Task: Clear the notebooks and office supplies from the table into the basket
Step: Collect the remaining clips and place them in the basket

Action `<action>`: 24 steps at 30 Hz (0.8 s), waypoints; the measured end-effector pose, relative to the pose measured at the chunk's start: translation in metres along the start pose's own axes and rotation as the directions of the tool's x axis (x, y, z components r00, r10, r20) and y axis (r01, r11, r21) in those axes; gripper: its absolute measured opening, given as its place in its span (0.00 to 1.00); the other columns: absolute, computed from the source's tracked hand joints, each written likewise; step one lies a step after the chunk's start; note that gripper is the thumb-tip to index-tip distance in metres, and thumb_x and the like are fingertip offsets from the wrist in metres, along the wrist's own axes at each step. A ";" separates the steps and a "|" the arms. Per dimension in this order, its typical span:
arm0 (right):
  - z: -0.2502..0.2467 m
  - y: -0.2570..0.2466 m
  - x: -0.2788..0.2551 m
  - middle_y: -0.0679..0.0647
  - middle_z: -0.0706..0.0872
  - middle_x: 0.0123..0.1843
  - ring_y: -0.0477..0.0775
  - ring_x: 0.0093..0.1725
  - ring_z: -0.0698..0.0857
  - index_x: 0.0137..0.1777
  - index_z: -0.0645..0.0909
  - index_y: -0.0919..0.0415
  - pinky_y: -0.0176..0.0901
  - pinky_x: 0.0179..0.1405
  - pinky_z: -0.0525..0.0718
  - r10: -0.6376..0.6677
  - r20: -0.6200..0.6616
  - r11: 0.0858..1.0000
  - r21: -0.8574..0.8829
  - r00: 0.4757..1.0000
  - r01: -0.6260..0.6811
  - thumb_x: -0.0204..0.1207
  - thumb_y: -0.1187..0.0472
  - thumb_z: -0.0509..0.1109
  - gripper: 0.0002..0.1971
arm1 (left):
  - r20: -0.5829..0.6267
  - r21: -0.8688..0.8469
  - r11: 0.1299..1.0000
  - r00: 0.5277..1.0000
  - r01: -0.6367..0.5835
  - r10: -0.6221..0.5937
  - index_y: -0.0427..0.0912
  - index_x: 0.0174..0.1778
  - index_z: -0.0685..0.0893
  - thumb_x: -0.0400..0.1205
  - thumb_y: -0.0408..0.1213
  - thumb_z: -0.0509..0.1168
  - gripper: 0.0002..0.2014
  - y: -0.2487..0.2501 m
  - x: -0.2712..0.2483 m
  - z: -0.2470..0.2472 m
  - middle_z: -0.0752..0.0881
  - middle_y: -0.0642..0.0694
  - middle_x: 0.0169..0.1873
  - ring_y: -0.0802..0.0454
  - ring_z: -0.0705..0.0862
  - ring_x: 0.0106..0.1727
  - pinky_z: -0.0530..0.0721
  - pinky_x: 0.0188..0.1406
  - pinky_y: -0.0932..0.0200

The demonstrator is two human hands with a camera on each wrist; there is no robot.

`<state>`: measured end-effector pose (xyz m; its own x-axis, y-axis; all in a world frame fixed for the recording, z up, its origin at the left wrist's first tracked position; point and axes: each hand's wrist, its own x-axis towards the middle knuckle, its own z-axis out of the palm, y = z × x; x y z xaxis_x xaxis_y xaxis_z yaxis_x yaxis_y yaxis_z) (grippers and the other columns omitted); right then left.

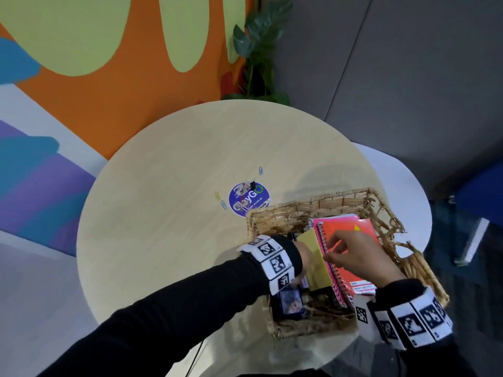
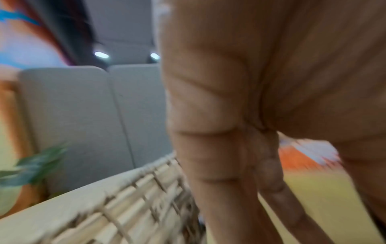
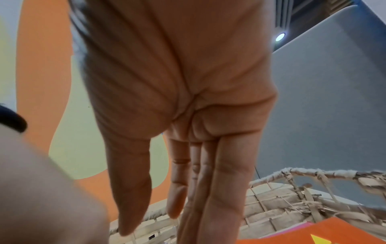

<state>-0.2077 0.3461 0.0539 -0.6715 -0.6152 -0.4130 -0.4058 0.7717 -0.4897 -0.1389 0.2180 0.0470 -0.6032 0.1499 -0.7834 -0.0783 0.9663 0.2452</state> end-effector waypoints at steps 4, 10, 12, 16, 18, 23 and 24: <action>-0.019 -0.011 0.008 0.48 0.88 0.36 0.47 0.37 0.88 0.43 0.83 0.54 0.46 0.42 0.87 -0.065 -0.029 0.998 -0.006 0.997 0.065 0.72 0.58 0.76 0.04 | -0.450 -0.372 0.908 0.893 -0.192 0.004 0.37 0.51 0.88 0.78 0.41 0.69 0.12 -0.046 -0.020 -0.014 0.91 0.44 0.48 0.50 0.87 0.47 0.82 0.45 0.58; -0.076 -0.077 0.064 0.50 0.88 0.35 0.47 0.33 0.87 0.43 0.86 0.57 0.30 0.33 0.79 -0.303 -0.155 0.953 -0.082 0.940 0.293 0.73 0.63 0.73 0.01 | -0.592 -0.760 0.634 0.557 -0.145 -0.583 0.38 0.43 0.89 0.77 0.36 0.70 0.05 -0.160 -0.030 0.017 0.87 0.50 0.36 0.56 0.82 0.39 0.75 0.40 0.71; -0.085 -0.107 0.096 0.51 0.87 0.33 0.54 0.33 0.84 0.43 0.86 0.60 0.42 0.39 0.80 -0.416 -0.183 0.906 -0.169 0.891 0.388 0.73 0.64 0.72 0.02 | -0.469 -0.846 0.532 0.518 -0.032 -0.715 0.38 0.43 0.89 0.78 0.37 0.68 0.07 -0.189 -0.018 0.033 0.90 0.46 0.41 0.50 0.85 0.43 0.81 0.47 0.62; -0.066 -0.157 0.166 0.56 0.89 0.37 0.59 0.38 0.83 0.42 0.85 0.61 0.46 0.43 0.80 -0.578 -0.016 0.774 -0.329 0.816 0.541 0.73 0.67 0.67 0.06 | -0.321 -0.910 0.407 0.488 0.078 -0.812 0.39 0.45 0.89 0.78 0.38 0.65 0.09 -0.209 0.012 0.044 0.92 0.39 0.46 0.40 0.87 0.52 0.81 0.50 0.55; -0.045 -0.171 0.198 0.57 0.90 0.43 0.60 0.45 0.85 0.45 0.85 0.61 0.42 0.42 0.77 -0.560 0.149 0.724 -0.391 0.815 0.568 0.74 0.67 0.64 0.08 | -0.279 -0.929 0.360 0.475 0.087 -0.835 0.40 0.45 0.89 0.78 0.39 0.64 0.10 -0.210 0.025 0.042 0.91 0.39 0.46 0.40 0.88 0.51 0.82 0.49 0.56; 0.002 -0.179 0.247 0.58 0.86 0.58 0.60 0.59 0.83 0.55 0.83 0.61 0.45 0.52 0.78 -0.398 0.445 0.601 -0.535 0.802 0.594 0.76 0.64 0.66 0.10 | -0.224 -0.945 0.304 0.438 0.121 -0.871 0.38 0.45 0.87 0.78 0.43 0.66 0.12 -0.213 0.048 0.036 0.90 0.36 0.46 0.36 0.88 0.51 0.83 0.48 0.53; 0.011 -0.178 0.254 0.58 0.85 0.61 0.60 0.61 0.82 0.58 0.82 0.63 0.46 0.55 0.78 -0.352 0.491 0.569 -0.564 0.797 0.599 0.76 0.63 0.67 0.11 | -0.217 -0.948 0.295 0.433 0.121 -0.875 0.37 0.44 0.86 0.78 0.42 0.65 0.11 -0.214 0.051 0.035 0.90 0.35 0.45 0.35 0.88 0.51 0.83 0.47 0.52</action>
<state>-0.2998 0.0507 0.0277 -0.0879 -0.8413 -0.5334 -0.9825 0.1614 -0.0926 -0.1247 0.0257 -0.0654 -0.3649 -0.8259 -0.4299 -0.8483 0.1045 0.5192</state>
